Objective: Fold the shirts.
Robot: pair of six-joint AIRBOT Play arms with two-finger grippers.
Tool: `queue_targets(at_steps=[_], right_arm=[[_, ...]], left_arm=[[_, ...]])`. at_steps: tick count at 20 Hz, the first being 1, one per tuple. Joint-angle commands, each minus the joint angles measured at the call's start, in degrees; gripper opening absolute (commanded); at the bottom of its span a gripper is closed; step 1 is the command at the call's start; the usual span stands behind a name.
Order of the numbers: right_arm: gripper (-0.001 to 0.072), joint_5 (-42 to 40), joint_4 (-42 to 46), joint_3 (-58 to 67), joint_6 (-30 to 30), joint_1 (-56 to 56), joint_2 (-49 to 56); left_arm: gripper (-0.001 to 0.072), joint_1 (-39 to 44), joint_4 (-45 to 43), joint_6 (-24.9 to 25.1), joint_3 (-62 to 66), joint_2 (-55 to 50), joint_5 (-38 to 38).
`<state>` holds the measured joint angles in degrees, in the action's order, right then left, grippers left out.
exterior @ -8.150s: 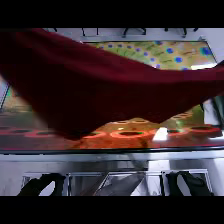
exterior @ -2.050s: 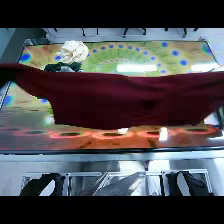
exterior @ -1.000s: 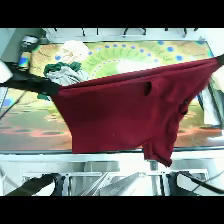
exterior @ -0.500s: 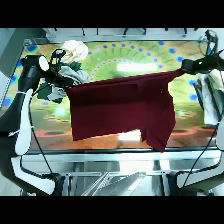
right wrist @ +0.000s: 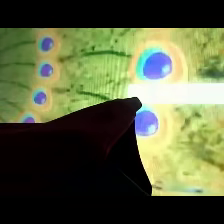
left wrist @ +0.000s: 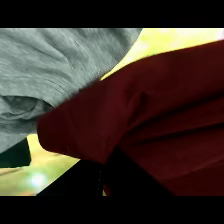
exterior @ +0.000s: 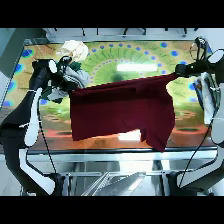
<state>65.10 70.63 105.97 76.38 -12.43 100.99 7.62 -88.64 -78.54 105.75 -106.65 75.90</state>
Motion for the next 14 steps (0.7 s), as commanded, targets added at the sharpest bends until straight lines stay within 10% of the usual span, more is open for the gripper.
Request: queue_targets(at_steps=[1,14], right_arm=[[0.0026,-2.4,0.3,0.0,0.3,0.1,1.3],[0.0027,12.9,1.2,0.0,6.2,-0.1,11.0]], left_arm=[[0.0016,0.2,0.1,0.0,-1.6,-0.2,1.8],[0.0017,0.3,6.6,-0.3,-7.3,-0.3,1.6]])
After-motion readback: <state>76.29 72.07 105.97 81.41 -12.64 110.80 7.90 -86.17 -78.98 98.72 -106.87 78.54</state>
